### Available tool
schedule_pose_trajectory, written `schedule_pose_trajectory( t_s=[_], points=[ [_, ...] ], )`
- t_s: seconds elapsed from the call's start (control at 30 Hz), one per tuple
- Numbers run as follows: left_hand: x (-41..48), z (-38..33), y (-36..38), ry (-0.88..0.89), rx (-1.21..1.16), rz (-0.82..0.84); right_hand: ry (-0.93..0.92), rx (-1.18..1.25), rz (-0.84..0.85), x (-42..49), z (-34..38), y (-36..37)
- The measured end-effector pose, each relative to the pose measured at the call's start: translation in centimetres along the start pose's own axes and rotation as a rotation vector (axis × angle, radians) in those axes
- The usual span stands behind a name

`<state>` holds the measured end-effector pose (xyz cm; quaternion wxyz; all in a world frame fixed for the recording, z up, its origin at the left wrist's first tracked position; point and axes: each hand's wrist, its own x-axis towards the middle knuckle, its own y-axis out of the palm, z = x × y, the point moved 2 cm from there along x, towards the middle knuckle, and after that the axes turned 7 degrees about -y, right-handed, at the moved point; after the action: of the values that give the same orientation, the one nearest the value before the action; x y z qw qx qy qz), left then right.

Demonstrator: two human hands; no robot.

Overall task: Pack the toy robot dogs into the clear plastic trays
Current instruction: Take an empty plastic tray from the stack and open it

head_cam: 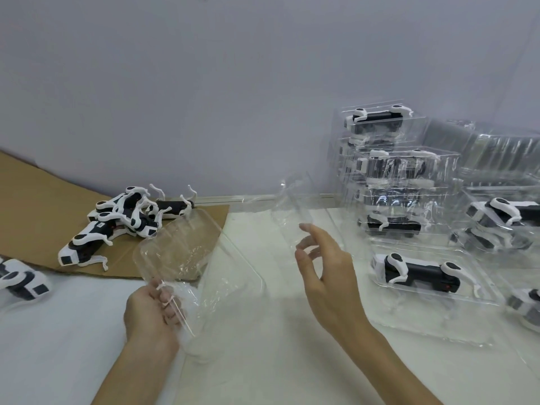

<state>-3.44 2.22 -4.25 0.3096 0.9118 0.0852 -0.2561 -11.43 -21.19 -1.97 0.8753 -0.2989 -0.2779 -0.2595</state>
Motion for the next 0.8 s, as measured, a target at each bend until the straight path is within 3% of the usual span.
schedule_pose_trajectory(
  t_s=[0.23,0.37,0.47,0.6,0.8],
  points=[
    [0.0,-0.5,-0.6,0.066,0.06,-0.096,-0.139,-0.501,0.265,-0.3,-1.3,0.2],
    [-0.1,-0.4,-0.4,0.1,0.064,-0.094,-0.112,-0.492,0.19,-0.3,-1.5,0.2],
    [0.0,-0.4,-0.5,0.096,0.04,-0.1,-0.194,-0.367,0.074,-0.4,-0.4,0.2],
    [0.1,-0.5,-0.6,0.081,0.021,-0.101,0.015,-0.042,0.324,-1.2,0.4,1.5],
    [-0.1,-0.5,-0.3,0.064,0.002,-0.097,0.062,-0.321,0.635,-1.2,-1.8,1.7]
  ],
)
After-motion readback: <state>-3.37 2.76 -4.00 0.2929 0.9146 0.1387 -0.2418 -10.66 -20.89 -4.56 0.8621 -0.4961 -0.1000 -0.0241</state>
